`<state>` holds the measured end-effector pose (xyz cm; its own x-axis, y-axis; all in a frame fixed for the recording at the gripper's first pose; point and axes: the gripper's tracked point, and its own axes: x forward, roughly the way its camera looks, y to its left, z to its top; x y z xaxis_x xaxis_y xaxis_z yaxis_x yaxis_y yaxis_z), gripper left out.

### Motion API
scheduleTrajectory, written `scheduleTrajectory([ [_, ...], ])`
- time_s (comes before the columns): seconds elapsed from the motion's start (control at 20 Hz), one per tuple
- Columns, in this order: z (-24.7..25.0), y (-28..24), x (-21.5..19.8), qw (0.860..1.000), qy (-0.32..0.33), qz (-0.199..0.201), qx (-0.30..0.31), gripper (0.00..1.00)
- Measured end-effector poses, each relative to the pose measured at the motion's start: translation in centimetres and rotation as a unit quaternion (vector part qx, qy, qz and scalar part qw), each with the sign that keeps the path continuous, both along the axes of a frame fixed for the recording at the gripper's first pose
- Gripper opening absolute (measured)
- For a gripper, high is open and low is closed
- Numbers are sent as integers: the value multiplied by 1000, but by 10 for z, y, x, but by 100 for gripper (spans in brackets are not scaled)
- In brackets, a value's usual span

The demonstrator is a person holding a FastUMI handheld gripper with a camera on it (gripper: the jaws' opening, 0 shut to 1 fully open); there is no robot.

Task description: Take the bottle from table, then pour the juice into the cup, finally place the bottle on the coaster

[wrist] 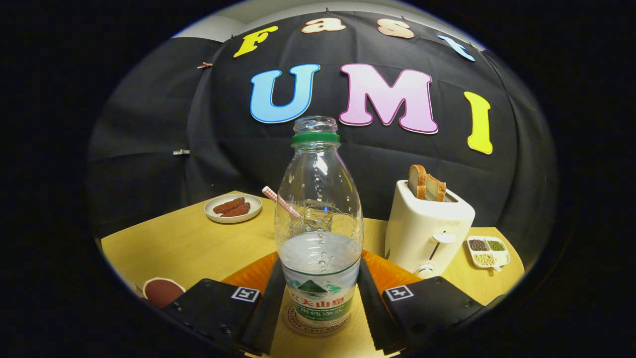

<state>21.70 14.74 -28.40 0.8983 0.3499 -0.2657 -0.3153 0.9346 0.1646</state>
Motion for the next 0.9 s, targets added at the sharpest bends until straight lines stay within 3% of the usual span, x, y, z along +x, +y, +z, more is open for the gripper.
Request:
scheduleTrajectory([
  [0.55,-18,7,-3,1000,-15,11,-4,78],
  [0.75,-30,8,-14,1000,11,13,2,79],
  [0.9,-34,7,-19,1000,21,14,4,87],
])
